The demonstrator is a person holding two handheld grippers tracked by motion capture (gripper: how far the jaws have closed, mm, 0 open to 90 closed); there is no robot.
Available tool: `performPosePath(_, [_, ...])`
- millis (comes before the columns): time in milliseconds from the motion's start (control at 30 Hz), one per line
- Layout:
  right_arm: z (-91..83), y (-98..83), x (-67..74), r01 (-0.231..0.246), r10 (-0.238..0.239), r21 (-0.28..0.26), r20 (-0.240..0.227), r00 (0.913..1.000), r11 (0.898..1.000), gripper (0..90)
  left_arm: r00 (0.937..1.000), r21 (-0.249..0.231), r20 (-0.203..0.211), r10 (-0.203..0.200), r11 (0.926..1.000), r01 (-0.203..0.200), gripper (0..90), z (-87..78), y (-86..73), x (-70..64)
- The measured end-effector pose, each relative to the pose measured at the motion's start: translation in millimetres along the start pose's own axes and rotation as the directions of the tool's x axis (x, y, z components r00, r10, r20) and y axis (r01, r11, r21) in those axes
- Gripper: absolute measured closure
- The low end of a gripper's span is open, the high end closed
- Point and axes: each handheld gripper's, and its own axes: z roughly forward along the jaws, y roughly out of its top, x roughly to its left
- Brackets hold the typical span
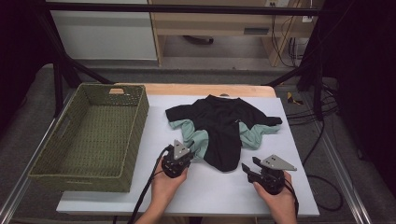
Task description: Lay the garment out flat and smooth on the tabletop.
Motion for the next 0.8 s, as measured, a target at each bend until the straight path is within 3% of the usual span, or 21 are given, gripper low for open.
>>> performPosePath(133, [0.0,-0.5,-1.3,-0.005,0.005,0.004,0.009,0.9999,1.0,48.0,0.9993,0.012,0.037,0.005,0.9999,-0.006,87.0,-15.3,-4.6,-5.0])
performPosePath(333, [0.6,-2.1,-5.8,-0.02,0.019,0.017,0.027,0.9994,1.0,50.1,0.9948,0.042,0.1,-0.019,0.999,0.015,87.1,-41.7,-17.1,-9.9])
performPosePath(500, [3.2,-3.3,-7.7,-0.028,0.026,0.035,0.04,0.9988,0.999,54.9,0.9882,0.043,0.14,-0.062,0.9975,0.057,87.1,-65.0,-32.3,-10.7])
performPosePath(567, [5.3,-3.9,-8.0,-0.032,0.03,0.044,0.041,0.9987,0.998,56.9,0.9881,0.051,0.136,-0.072,0.9965,0.066,87.2,-69.4,-37.9,-8.2])
performPosePath(633, [8.2,-4.4,-8.2,-0.036,0.034,0.053,0.034,0.9988,0.998,58.2,0.9923,0.058,0.109,-0.06,0.9969,0.054,86.2,-70.0,-42.3,-4.5])
performPosePath(700, [10.9,-4.2,-6.3,-0.036,0.034,0.061,0.029,0.999,0.997,59.5,0.9977,0.038,0.057,-0.037,0.9987,0.035,78.3,-70.2,-46.4,-2.1])
performPosePath(800, [15.8,-4.6,-2.5,-0.024,0.022,0.078,0.023,0.9995,0.997,60.3,0.9998,0.006,0.011,-0.014,0.9999,0.014,67.7,-71.4,-50.7,-1.3])
